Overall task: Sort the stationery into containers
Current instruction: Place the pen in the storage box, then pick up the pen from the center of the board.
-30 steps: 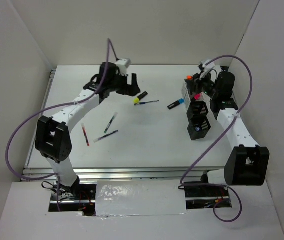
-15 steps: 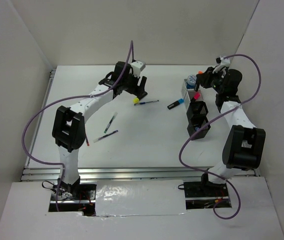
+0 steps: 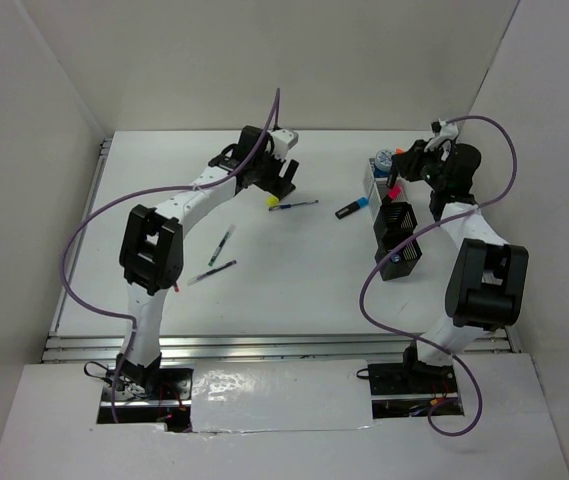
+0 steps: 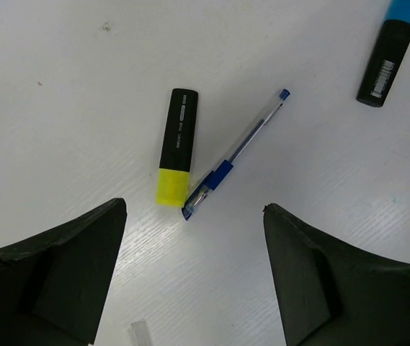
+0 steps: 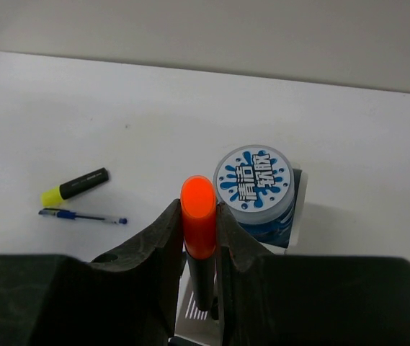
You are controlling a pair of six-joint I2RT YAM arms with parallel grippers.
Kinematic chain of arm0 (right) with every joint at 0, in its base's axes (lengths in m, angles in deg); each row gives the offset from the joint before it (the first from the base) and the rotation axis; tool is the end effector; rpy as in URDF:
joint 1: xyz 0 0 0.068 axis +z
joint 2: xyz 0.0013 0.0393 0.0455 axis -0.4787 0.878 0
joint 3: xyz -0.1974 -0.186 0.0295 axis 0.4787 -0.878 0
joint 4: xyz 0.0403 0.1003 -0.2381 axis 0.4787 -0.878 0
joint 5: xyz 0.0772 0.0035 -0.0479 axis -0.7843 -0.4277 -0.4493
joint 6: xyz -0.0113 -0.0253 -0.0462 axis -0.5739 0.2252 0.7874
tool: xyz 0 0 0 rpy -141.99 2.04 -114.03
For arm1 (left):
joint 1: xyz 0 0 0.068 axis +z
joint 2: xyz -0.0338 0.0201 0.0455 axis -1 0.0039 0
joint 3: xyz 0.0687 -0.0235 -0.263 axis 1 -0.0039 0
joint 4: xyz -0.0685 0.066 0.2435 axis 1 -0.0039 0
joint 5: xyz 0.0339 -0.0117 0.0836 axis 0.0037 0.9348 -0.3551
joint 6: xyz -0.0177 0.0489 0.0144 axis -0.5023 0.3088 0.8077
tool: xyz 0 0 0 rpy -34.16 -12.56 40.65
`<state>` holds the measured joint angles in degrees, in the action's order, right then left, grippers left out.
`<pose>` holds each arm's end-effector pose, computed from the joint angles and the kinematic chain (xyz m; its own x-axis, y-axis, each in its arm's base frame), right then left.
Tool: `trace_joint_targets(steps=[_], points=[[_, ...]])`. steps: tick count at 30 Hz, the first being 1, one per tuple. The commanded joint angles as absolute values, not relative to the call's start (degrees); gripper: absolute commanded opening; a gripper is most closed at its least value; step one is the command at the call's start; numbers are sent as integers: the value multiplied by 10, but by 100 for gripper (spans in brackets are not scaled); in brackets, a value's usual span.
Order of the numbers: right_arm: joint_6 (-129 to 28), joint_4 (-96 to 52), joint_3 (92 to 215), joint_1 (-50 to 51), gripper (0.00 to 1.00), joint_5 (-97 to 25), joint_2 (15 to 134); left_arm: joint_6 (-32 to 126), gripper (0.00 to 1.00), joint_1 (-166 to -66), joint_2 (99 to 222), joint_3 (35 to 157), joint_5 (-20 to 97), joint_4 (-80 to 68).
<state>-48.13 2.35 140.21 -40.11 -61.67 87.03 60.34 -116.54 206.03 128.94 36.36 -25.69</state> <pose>0.3754 -0.0564 0.2872 -0.1619 0.1019 -0.9815 -0.3572 0.9211 0.1546 0.4442 -0.2284 0.2694 -0.4783 0.2736 -0.8345 0.5413 0.8401 -0.0348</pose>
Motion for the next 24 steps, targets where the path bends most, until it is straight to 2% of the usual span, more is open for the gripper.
trace_joint_targets(steps=[1, 5, 6, 12, 24], points=[[-483, 70, 1394, -399, 6, -626, 874, 625, 90, -1168, 2095, 1341, 353, -270], [-476, 61, 1388, -399, 25, -633, 878, 630, 90, -1165, 2141, 1411, 342, -321], [-474, 60, 1386, -398, 35, -634, 878, 631, 90, -1164, 2151, 1421, 342, -324], [-466, 58, 1374, -394, 51, -641, 884, 626, 90, -1162, 2165, 1424, 344, -303], [-511, 23, 1411, -408, 53, -681, 853, 661, 86, -1166, 2229, 1489, 326, -345]])
